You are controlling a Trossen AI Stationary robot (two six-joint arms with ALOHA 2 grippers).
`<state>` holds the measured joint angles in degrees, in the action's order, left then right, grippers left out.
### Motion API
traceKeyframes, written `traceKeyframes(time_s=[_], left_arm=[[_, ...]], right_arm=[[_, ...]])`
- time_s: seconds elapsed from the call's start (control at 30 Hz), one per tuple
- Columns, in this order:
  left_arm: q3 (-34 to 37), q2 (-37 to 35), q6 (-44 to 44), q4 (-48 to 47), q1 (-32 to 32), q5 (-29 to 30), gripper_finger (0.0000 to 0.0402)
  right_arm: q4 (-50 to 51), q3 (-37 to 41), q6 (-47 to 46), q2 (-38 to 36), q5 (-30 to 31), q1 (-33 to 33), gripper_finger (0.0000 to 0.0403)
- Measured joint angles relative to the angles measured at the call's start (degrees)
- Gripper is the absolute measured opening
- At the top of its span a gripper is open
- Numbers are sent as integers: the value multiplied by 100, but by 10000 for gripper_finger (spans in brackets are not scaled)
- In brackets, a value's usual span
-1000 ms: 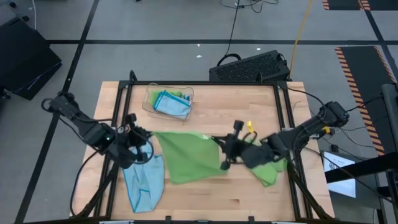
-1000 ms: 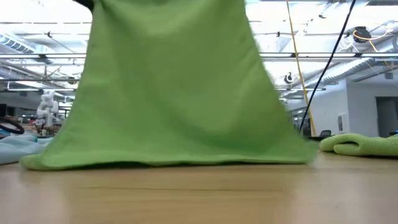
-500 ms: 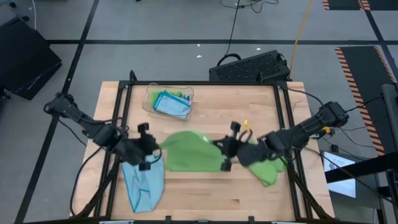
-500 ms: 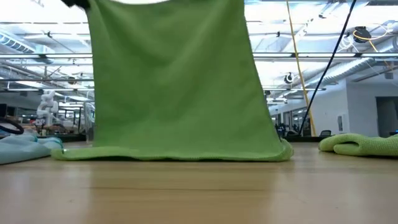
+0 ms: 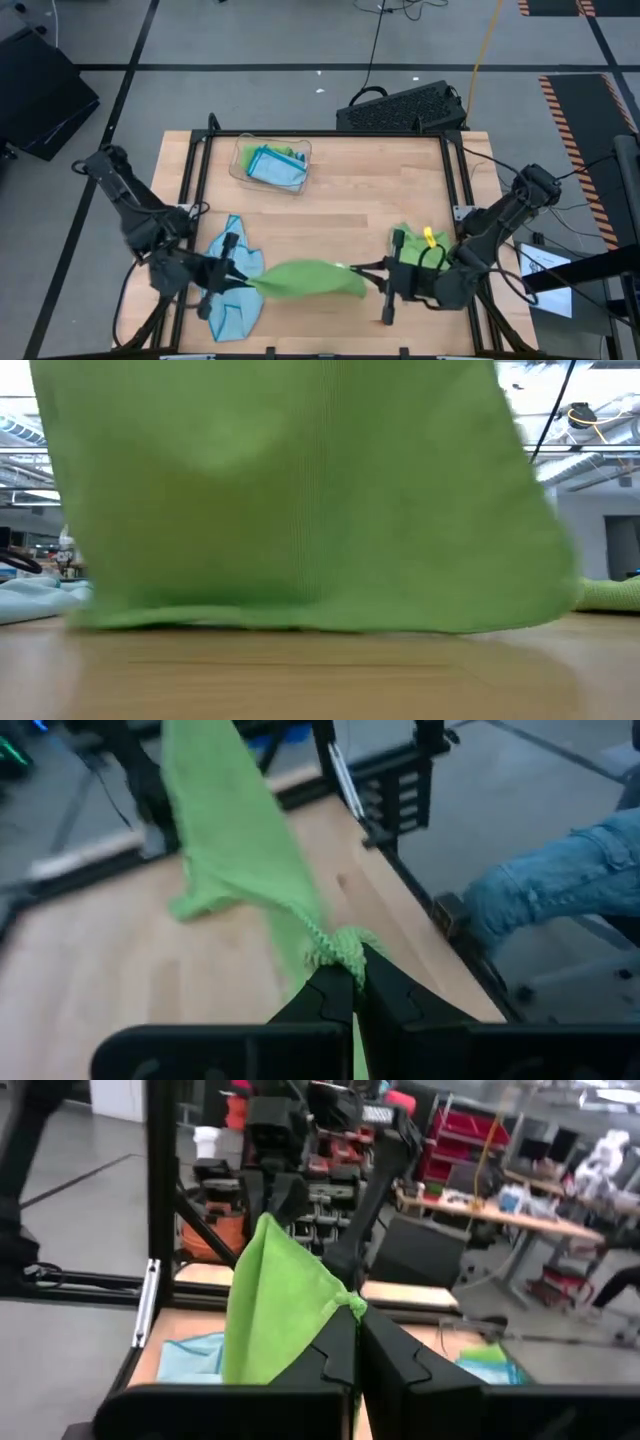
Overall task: Fold microfiber towels
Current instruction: Fold the top green microfiber cloth
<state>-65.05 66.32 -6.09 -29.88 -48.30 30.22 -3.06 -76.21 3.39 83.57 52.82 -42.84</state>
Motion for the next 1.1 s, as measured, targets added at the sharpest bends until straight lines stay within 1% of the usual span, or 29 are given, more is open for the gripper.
traceKeyframes(time_s=[0.1,0.13,0.2,0.27,0.37,0.43,0.5,0.57,0.73,0.8,0.9,1.0,1.1], left_arm=[[-205,-12,194,-302,19,641,3],[-227,-24,239,-433,57,876,3],[-230,-56,242,-825,175,1165,3],[-205,-58,-21,-1317,379,1245,3],[14,-31,-623,-1988,785,1293,3],[249,1,-826,-2110,1062,1310,3],[516,1,-939,-2095,1268,1251,3],[766,1,-957,-1964,1428,1144,3],[1384,1,-901,-1521,1719,1131,3],[1627,1,-844,-1226,1820,1079,3],[1984,1,-621,-696,1935,733,5],[2256,1,-433,-256,1980,596,7],[2449,1,-479,11,1979,583,8]], right_arm=[[48,-70,256,-43,113,18,0],[129,-70,298,-68,119,77,0],[482,-79,179,-83,120,252,0],[1116,-79,-200,-80,117,443,0],[2212,-66,-943,-70,98,751,0],[2671,52,-1389,-70,107,974,0],[2914,260,-1603,-59,100,1175,0],[2853,540,-1623,-57,69,1352,0],[2149,1488,-1600,-55,-612,1903,0],[1710,1879,-1515,-55,-661,2082,0],[1109,2396,-1328,-59,-731,2287,0],[678,2738,-1090,-94,-1149,2512,0],[408,2969,-1098,-98,-1615,2678,0]])
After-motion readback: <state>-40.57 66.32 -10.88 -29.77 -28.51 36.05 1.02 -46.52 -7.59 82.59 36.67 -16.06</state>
